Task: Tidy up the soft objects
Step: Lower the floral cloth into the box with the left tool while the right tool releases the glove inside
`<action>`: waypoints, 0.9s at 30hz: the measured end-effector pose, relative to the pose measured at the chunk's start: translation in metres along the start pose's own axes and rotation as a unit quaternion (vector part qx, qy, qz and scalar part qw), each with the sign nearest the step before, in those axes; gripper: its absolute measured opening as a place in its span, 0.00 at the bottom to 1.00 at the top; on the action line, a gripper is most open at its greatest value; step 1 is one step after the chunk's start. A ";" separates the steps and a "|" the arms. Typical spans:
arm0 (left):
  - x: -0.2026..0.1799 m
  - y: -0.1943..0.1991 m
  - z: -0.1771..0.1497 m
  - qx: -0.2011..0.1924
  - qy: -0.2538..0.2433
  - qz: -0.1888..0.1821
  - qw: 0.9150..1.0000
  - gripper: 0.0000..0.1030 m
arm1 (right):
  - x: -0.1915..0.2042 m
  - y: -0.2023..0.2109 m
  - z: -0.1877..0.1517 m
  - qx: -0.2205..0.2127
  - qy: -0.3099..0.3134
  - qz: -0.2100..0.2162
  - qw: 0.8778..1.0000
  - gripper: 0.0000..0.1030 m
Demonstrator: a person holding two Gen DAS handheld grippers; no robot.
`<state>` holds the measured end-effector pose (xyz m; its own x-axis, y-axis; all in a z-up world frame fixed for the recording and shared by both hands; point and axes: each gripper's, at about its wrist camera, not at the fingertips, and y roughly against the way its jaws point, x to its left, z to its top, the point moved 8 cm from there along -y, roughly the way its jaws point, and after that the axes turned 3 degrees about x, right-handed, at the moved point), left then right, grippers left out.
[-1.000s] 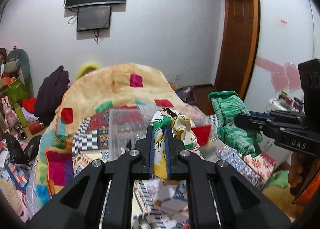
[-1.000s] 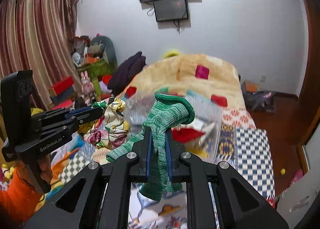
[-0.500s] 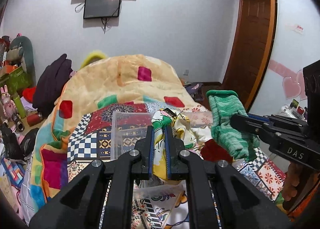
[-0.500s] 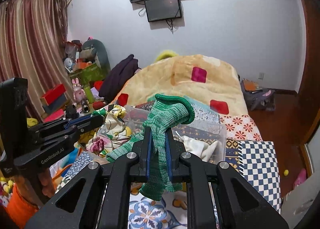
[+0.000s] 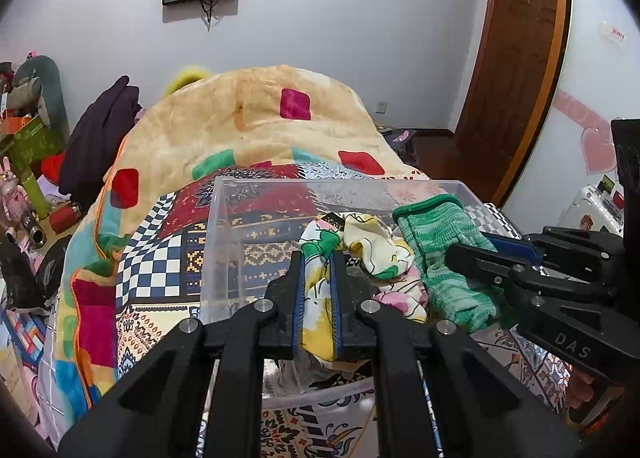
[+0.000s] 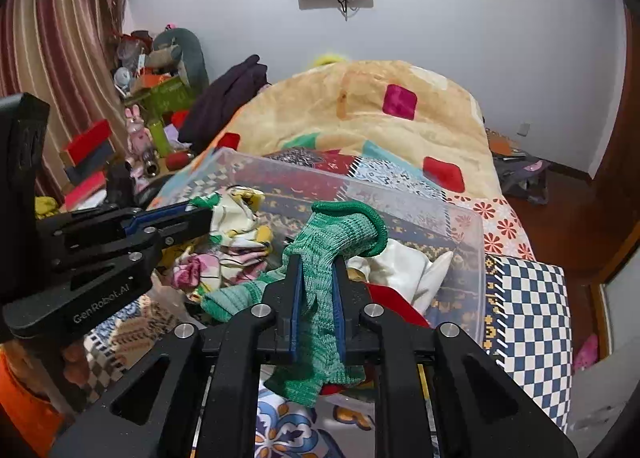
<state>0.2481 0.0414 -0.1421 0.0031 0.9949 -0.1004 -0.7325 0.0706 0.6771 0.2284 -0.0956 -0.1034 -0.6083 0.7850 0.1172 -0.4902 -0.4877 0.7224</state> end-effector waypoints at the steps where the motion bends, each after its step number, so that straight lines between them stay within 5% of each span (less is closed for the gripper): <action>1: 0.000 0.001 0.000 0.000 -0.001 0.001 1.000 0.13 | -0.001 0.000 0.001 0.001 -0.001 -0.001 1.000 0.21; 7: 0.000 0.015 0.002 -0.016 0.006 0.003 1.000 0.36 | -0.004 0.012 0.004 -0.008 -0.003 -0.004 1.000 0.44; 24: -0.031 0.125 0.018 -0.127 -0.012 -0.025 0.991 0.55 | 0.008 0.113 0.018 -0.114 0.006 0.018 0.993 0.45; 27: -0.037 0.145 0.017 -0.147 -0.017 -0.025 0.989 0.59 | 0.011 0.130 0.018 -0.134 0.005 0.022 0.991 0.52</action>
<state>0.1537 0.0163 -0.0279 0.0643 0.9928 -0.1009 -0.8969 0.1019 0.4304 0.1691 -0.1431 0.0037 -0.6378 0.7581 0.1363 -0.6112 -0.6058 0.5094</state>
